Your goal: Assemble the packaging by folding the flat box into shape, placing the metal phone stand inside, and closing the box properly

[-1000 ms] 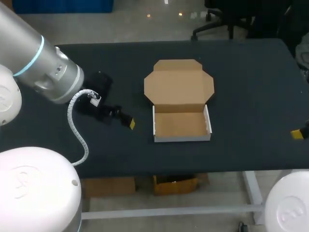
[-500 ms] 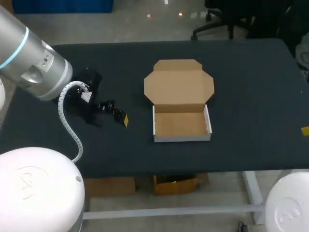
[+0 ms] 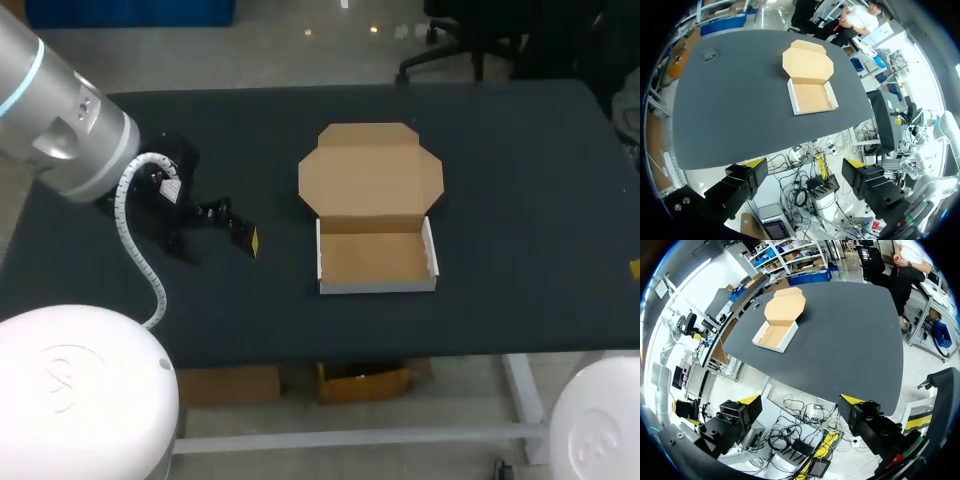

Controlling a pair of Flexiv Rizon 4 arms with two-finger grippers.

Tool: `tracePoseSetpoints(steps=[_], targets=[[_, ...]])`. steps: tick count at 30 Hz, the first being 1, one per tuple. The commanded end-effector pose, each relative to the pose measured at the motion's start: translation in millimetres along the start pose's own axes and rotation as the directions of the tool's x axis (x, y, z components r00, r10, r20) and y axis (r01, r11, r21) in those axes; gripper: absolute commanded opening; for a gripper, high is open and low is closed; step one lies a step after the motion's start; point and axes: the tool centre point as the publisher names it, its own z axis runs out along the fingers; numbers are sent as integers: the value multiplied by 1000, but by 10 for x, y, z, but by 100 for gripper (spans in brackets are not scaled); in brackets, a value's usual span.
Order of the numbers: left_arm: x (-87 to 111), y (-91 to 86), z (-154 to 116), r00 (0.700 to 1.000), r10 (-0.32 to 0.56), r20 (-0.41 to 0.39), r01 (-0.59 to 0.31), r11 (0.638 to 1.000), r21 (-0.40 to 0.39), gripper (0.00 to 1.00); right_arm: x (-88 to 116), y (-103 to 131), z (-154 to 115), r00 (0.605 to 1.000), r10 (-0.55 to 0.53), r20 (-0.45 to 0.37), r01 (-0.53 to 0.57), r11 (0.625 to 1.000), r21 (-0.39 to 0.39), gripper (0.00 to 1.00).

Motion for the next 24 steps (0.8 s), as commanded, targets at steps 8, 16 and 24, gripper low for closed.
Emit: tracePoseSetpoints(steps=[8, 16, 24], targets=[[59, 136, -92, 999, -25, 28, 25, 999, 25, 100, 4, 44, -6, 1000, 18, -4, -18, 999, 33, 100], [29, 150, -74, 999, -42, 29, 41, 999, 29, 100, -31, 47, 52, 999, 31, -17, -30, 999, 45, 100], [14, 131, -68, 998, -51, 32, 50, 998, 27, 100, -43, 46, 53, 998, 54, -9, -54, 996, 74, 100]])
